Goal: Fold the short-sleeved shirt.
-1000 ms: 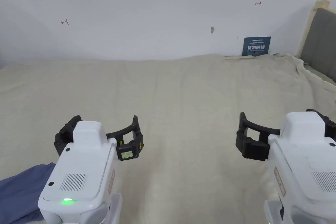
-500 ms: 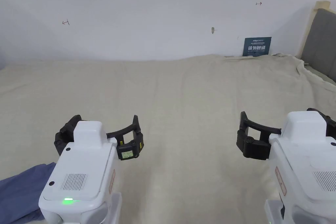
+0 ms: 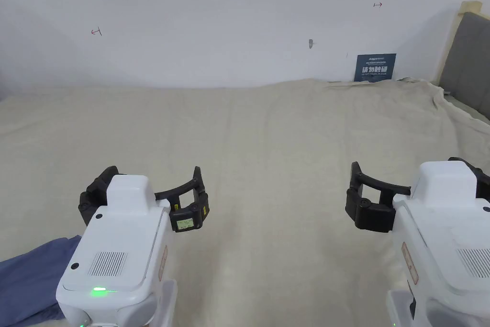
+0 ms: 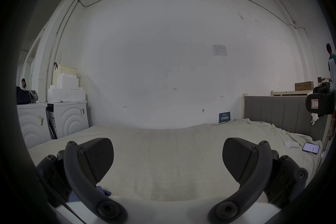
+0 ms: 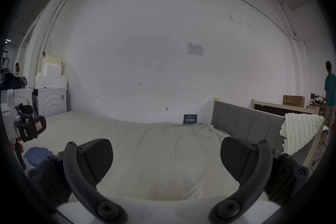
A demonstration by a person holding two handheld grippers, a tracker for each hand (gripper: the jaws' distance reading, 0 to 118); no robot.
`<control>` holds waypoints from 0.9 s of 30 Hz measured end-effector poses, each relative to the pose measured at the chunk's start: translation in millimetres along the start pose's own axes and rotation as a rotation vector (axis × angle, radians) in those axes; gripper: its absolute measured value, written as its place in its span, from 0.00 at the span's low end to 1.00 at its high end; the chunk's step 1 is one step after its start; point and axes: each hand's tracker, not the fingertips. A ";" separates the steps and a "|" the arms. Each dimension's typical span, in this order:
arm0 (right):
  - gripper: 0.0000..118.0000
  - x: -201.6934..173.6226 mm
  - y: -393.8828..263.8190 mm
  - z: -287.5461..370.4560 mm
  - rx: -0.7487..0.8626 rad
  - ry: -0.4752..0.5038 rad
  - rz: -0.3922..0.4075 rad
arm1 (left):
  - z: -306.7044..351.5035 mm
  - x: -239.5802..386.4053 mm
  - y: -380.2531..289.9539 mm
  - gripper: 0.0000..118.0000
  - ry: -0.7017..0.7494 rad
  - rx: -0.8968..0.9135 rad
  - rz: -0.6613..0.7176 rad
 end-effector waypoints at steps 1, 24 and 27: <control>0.99 0.0 0.0 0.0 0.000 0.001 0.000 | -0.2 0.1 0.0 1.00 0.000 0.001 0.000; 0.99 -1.7 2.0 -0.6 0.002 -0.002 0.012 | -1.1 -0.2 1.2 1.00 0.007 0.008 -0.003; 0.99 -2.0 2.0 -0.3 0.002 0.000 0.011 | -1.1 -0.8 1.5 1.00 0.006 0.008 -0.002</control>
